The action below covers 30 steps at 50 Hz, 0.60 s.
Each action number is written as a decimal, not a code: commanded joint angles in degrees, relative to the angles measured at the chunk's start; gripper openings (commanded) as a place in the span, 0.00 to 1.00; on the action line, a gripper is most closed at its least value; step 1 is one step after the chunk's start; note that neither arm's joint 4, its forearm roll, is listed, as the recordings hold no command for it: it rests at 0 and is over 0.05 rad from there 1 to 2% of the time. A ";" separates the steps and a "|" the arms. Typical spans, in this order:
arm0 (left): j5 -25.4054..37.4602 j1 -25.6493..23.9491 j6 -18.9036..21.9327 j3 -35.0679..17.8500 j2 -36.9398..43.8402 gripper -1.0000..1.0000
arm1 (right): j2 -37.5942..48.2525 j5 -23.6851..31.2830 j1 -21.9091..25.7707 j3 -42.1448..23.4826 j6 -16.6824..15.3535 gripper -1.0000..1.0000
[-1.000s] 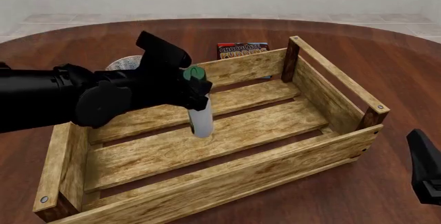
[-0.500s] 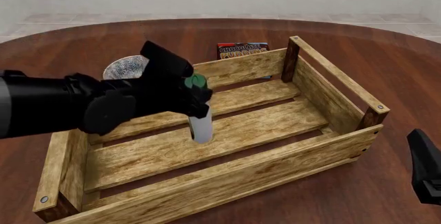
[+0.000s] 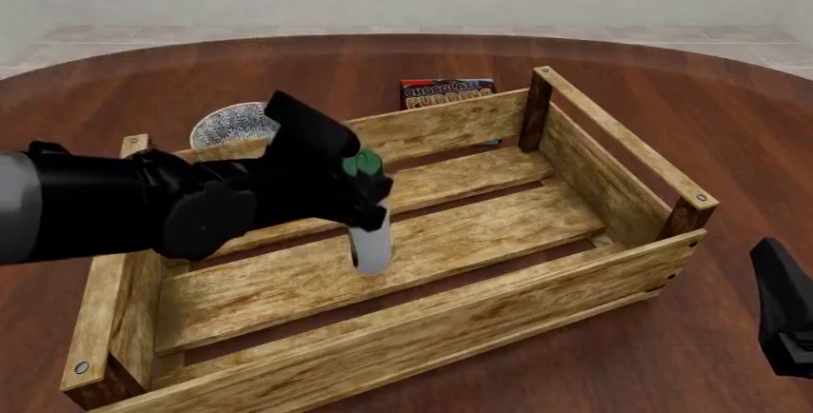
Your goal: Pick up the salad dressing and put it in the tray.
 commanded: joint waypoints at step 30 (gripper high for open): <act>-1.87 -0.37 -0.14 1.18 1.07 0.00 | 0.00 -0.10 -0.17 -0.03 0.16 1.00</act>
